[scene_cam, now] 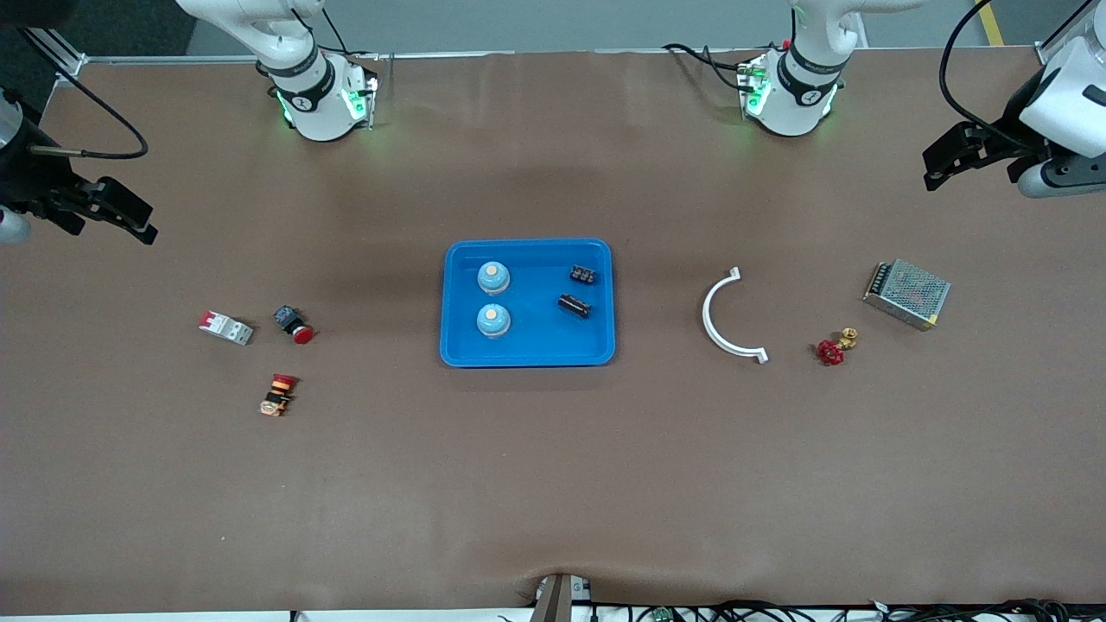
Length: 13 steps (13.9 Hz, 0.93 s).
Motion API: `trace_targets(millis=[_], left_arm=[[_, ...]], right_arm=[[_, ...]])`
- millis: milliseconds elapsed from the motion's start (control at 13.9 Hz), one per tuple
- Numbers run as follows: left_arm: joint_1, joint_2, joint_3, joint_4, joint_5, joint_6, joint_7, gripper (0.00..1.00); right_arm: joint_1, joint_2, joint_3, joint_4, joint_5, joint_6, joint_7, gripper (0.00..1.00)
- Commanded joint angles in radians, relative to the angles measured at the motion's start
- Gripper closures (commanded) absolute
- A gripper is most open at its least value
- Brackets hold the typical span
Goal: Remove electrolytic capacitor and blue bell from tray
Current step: 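Reach both grippers into the blue tray toward the bell and capacitor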
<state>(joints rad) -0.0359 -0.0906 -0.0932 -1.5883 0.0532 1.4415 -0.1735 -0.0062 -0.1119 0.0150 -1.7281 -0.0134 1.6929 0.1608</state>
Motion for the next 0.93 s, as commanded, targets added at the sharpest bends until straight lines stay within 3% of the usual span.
trace_targets(millis=[0, 503, 863], left_arm=[[0.001, 0.002, -0.003, 0.019, 0.010, -0.016, 0.023, 0.00], [-0.015, 0.064, -0.008, -0.004, -0.012, -0.039, 0.007, 0.00], [-0.078, 0.187, -0.104, -0.032, -0.019, -0.026, -0.252, 0.00]], right_arm=[[-0.003, -0.017, 0.002, -0.019, 0.007, 0.014, 0.011, 0.00], [-0.002, -0.015, 0.002, -0.024, 0.012, 0.022, 0.017, 0.00], [0.080, -0.015, 0.011, -0.163, 0.053, 0.118, 0.302, 0.00]])
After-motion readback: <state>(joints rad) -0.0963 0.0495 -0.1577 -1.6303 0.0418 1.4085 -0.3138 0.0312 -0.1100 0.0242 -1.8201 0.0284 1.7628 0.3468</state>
